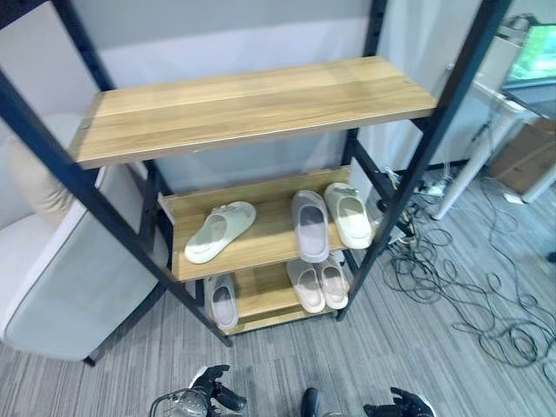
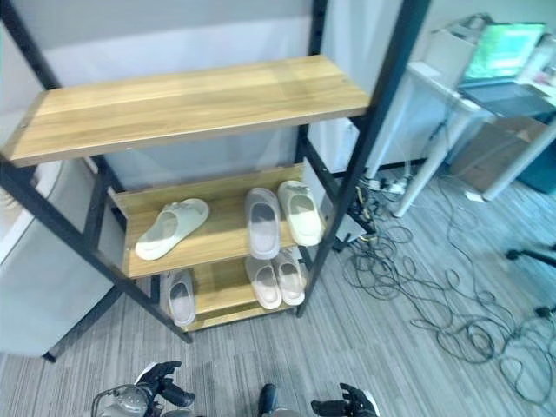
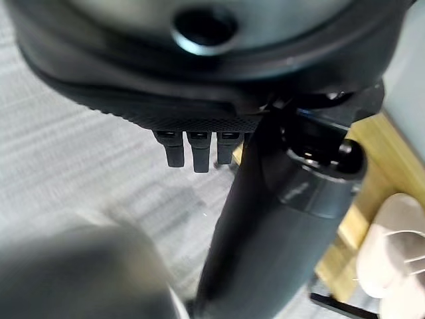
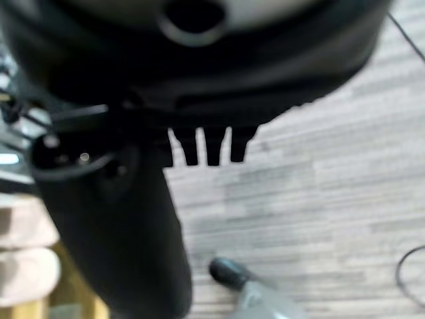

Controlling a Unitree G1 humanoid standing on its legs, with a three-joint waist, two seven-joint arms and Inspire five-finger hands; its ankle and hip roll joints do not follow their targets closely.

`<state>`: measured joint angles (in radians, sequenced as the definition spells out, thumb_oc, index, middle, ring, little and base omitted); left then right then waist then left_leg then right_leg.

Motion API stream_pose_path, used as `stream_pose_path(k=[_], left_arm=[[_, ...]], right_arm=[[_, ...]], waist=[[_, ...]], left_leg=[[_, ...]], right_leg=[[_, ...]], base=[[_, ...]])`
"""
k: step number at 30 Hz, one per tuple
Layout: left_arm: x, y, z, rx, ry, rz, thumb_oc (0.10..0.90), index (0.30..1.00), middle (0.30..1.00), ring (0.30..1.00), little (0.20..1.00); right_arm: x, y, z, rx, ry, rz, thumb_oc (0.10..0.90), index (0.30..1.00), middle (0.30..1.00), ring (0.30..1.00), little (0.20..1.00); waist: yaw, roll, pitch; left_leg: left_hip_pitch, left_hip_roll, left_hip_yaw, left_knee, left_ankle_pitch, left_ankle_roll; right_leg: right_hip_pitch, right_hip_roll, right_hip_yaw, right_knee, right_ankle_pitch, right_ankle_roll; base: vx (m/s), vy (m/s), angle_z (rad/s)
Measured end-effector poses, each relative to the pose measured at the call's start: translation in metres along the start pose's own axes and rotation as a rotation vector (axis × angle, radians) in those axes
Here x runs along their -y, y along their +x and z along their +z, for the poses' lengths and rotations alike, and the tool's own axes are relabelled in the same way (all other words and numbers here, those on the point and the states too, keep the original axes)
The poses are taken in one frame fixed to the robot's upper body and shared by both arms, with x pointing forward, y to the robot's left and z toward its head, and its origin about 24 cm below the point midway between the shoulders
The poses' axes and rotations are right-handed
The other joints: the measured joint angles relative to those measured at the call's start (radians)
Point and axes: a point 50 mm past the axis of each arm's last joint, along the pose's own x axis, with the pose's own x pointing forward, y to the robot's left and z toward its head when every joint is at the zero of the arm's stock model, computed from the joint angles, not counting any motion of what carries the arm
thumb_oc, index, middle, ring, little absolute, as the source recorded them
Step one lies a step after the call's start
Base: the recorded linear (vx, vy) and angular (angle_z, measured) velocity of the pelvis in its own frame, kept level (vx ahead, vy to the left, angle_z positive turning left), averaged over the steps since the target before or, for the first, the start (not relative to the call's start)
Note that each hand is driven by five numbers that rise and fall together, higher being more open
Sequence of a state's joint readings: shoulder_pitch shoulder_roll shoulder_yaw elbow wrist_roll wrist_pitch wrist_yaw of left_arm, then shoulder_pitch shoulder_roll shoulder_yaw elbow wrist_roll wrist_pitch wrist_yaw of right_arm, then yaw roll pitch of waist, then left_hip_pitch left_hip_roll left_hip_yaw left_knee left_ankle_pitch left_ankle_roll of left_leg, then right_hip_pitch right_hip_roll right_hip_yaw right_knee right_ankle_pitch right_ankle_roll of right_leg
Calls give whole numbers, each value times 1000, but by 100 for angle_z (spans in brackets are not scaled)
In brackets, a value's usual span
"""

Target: Arrange the slippers neatly on the shoe rack.

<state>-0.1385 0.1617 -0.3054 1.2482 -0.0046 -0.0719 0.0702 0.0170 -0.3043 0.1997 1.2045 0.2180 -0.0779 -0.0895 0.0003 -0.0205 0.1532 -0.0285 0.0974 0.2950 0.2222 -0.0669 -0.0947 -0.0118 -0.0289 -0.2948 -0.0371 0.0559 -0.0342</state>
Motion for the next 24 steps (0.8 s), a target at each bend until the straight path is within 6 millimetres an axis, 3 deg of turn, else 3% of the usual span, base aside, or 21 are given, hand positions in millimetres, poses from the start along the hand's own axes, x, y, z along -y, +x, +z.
stream_pose_path(k=[2,3,4,6,8,12,14,17,18,19,21,24], left_arm=[[3,0,2,5,-2,-10,800,900,900,900,900],[3,0,0,-1,-8,-12,800,900,900,900,900],[2,-1,-5,-14,-13,-10,800,900,900,900,900],[1,-2,-13,-39,-6,-13,800,900,900,900,900],[0,-2,-13,-40,-6,-10,800,900,900,900,900],[-11,-3,-20,-72,7,13,800,900,900,900,900],[-18,-5,-29,-94,13,31,800,900,900,900,900],[-26,-8,-37,-113,19,53,800,900,900,900,900],[-27,-8,-38,-116,20,57,800,900,900,900,900],[-27,-8,-38,-116,21,56,800,900,900,900,900],[-20,-7,-34,-101,13,38,800,900,900,900,900],[-10,-6,-29,-80,2,13,800,900,900,900,900]], right_arm=[[-1,-1,-7,-17,-7,7,800,900,900,900,900],[-3,-1,-3,-9,-5,14,800,900,900,900,900],[-5,-1,-4,-9,-3,18,800,900,900,900,900],[-9,-1,-4,-7,1,36,800,900,900,900,900],[-11,-2,-8,-16,0,43,800,900,900,900,900],[-4,0,4,15,-18,26,800,900,900,900,900],[-10,0,3,10,-11,41,800,900,900,900,900],[-18,0,6,17,-2,60,800,900,900,900,900],[-18,0,7,18,-7,60,800,900,900,900,900],[-18,1,7,19,-7,60,800,900,900,900,900],[-14,1,8,21,-16,50,800,900,900,900,900],[-10,2,13,36,-28,45,800,900,900,900,900]], waist=[[9,7,-4],[16,12,-7],[14,2,-15],[8,9,-38],[11,9,-53],[-9,26,-36],[-10,11,-34],[15,-2,-41],[13,-1,-41],[13,-5,-43],[13,28,-38],[12,51,-40]], left_leg=[[-10,-22,28,-76,4,7],[-12,-31,28,-104,22,36],[-4,-43,20,-128,28,45],[10,-55,-15,-164,44,82],[12,-65,-15,-179,45,97],[43,-68,-29,-233,71,139],[62,-81,-31,-252,82,134],[83,-85,-38,-283,92,126],[84,-84,-43,-286,94,122],[97,-82,-56,-297,97,113],[99,-61,-61,-295,96,88],[101,-40,-62,-294,101,67]], right_leg=[[-9,10,-11,3,-3,0],[-10,18,-11,4,-2,0],[-12,18,-5,1,-2,5],[-14,14,0,22,-4,30],[-35,3,3,56,-16,45],[-190,-41,69,374,-81,117],[-192,-51,138,376,-103,131],[-159,-72,195,240,-93,142],[-145,-76,203,186,-77,148],[-116,-80,207,118,-4,139],[-82,-59,186,85,16,115],[-52,-38,165,46,25,100]], base=[[76,35,38],[129,58,2],[127,75,-11],[84,92,3],[35,95,3],[36,12,9],[89,-68,20],[71,-99,3],[53,-175,16],[31,-137,23],[5,-159,14],[22,-153,12]])
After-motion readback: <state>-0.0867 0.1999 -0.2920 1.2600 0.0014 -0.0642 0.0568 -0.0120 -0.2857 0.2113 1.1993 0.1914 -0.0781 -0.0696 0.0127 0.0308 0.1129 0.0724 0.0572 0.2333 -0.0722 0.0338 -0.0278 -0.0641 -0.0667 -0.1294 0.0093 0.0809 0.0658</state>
